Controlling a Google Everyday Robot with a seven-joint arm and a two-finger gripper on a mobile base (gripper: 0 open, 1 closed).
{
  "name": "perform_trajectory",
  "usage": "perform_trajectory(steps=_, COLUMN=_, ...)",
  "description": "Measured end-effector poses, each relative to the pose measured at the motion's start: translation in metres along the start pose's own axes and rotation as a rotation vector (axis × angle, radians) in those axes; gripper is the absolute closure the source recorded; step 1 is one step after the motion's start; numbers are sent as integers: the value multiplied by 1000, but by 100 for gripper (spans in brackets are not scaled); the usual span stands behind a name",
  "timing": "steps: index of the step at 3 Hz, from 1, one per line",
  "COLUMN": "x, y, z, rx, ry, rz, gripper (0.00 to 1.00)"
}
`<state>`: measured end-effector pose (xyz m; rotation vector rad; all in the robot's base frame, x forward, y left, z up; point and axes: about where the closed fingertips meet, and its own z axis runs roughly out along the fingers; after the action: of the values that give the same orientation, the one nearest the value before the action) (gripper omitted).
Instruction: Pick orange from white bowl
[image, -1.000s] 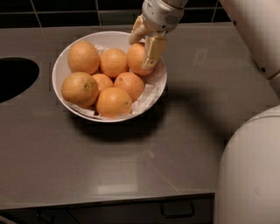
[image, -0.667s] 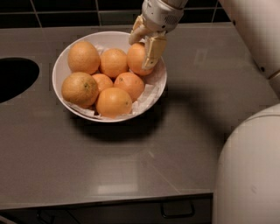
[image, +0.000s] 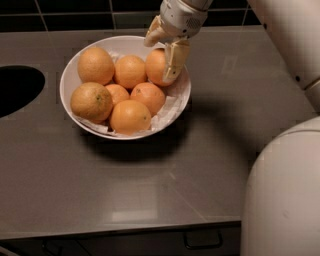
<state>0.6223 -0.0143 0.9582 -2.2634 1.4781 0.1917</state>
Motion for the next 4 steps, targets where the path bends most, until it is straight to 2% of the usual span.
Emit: perform_trajectory(steps=4, x=1, y=2, z=5, rx=-11, ry=-9, rz=2, gripper=32)
